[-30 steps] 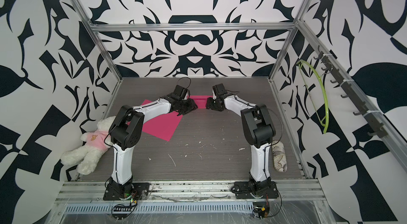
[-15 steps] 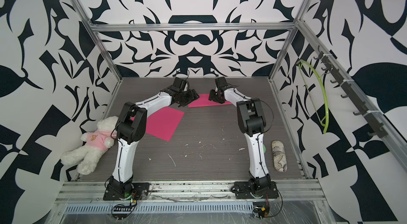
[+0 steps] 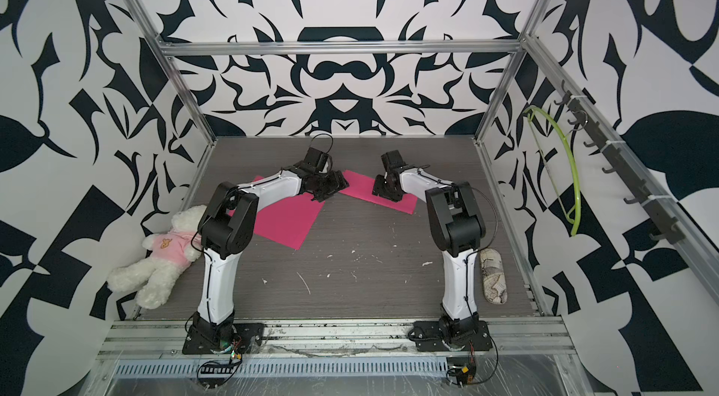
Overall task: Fold the rectangular paper in half along the long edge
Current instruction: Move the paper to the center of the board.
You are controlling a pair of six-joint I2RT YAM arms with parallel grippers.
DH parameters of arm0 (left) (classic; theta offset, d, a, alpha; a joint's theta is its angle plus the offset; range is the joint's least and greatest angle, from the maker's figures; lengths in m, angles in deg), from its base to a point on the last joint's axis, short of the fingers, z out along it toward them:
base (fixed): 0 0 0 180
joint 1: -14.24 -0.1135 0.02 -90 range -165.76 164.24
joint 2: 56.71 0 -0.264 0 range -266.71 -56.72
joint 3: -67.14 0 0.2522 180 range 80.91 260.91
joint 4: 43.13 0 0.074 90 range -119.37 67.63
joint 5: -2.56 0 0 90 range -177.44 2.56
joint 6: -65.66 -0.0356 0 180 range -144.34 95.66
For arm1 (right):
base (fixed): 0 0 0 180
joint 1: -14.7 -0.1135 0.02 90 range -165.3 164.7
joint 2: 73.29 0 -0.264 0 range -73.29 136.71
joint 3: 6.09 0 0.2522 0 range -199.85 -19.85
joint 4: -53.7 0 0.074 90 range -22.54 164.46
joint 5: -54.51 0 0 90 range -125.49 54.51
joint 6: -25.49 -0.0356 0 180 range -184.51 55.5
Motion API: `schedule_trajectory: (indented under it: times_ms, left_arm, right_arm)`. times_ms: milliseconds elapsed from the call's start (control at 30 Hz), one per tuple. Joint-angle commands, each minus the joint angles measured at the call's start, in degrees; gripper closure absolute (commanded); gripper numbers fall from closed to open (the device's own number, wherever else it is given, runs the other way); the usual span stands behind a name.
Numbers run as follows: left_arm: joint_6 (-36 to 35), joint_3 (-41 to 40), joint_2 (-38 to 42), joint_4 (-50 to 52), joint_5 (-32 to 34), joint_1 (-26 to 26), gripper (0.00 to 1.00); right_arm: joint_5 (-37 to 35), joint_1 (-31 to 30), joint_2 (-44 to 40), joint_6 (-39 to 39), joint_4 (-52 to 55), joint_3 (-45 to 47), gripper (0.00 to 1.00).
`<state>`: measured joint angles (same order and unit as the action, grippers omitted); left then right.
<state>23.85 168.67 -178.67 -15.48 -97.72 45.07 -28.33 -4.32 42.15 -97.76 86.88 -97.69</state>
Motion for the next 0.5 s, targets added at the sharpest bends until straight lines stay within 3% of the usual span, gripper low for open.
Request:
schedule_trajectory:
  times_ms: [0, 300, 467]
  left_arm:
    - [0.6, -2.5, 3.7, -2.1, 0.8, 1.0, 0.22]
    - [0.2, -11.8, 14.8, -4.3, 6.5, 1.3, 0.19]
    - [-0.2, -18.7, 21.3, -4.1, 10.4, 1.3, 0.16]
  right_arm:
    - [-1.7, -1.9, -5.7, -0.3, -3.2, 2.9, 0.46]
    - [-7.0, -6.7, -5.9, 18.3, 4.8, -2.0, 0.17]
    - [-7.2, -7.3, -1.8, 23.0, 9.5, -7.5, 0.17]
